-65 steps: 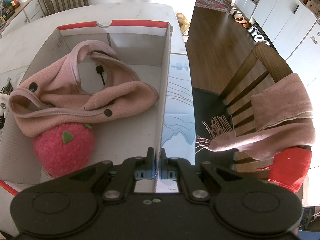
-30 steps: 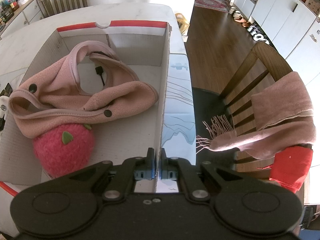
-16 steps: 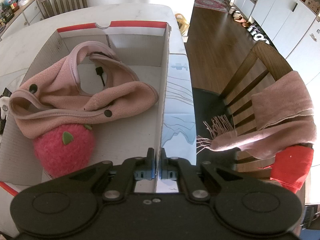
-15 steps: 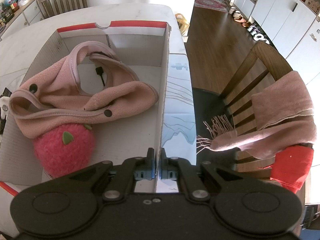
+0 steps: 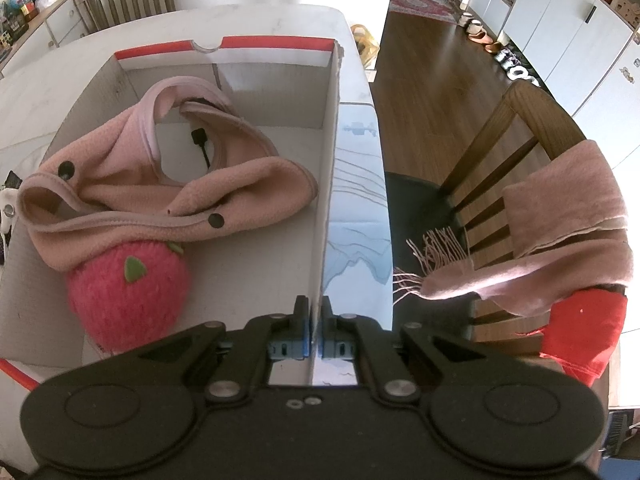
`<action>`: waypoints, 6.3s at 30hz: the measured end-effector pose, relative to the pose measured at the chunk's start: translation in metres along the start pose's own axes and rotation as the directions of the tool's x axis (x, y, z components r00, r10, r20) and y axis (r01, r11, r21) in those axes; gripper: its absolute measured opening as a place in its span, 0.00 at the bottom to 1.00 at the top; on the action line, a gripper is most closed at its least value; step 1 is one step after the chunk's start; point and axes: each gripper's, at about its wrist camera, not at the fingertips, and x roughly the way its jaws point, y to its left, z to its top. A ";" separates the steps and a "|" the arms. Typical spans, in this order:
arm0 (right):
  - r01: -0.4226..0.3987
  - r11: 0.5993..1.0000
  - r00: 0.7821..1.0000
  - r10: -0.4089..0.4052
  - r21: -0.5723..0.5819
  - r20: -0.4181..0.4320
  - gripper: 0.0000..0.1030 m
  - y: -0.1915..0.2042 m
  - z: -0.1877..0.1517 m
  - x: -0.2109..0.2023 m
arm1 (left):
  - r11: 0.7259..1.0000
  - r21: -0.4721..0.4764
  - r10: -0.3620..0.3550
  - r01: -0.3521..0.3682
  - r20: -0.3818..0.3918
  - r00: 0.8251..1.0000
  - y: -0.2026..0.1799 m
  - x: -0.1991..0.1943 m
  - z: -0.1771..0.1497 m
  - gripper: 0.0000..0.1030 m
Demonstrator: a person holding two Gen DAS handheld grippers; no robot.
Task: Organize objects
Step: 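Grasp the white USB cable with the left gripper and lift it, then carry the white cable over the box with the left gripper, then lower the cable onto the plush doll and open the left gripper, then move the left gripper back to the white-pink printed mask, then grasp the printed mask by its ear loop with the left gripper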
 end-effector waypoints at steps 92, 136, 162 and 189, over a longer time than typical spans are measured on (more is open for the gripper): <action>-0.003 1.000 1.000 0.003 -0.006 -0.009 0.03 -0.002 -0.003 0.004 | 0.822 0.528 -0.157 0.215 -0.154 0.976 -0.214 0.101 0.059 0.64; 0.009 1.000 1.000 -0.010 -0.015 -0.023 0.05 -0.001 -0.003 0.002 | 0.968 0.219 0.149 -0.125 -0.093 0.984 0.036 -0.017 0.009 0.96; 0.032 0.999 0.999 -0.033 -0.019 -0.042 0.07 0.005 -0.001 0.008 | 0.975 -0.029 0.203 -0.218 -0.268 0.942 0.131 0.052 -0.086 0.95; 0.035 0.999 0.998 -0.036 -0.024 -0.042 0.08 0.006 -0.003 0.009 | 0.966 0.008 0.253 -0.259 -0.250 0.935 0.113 0.050 -0.072 0.14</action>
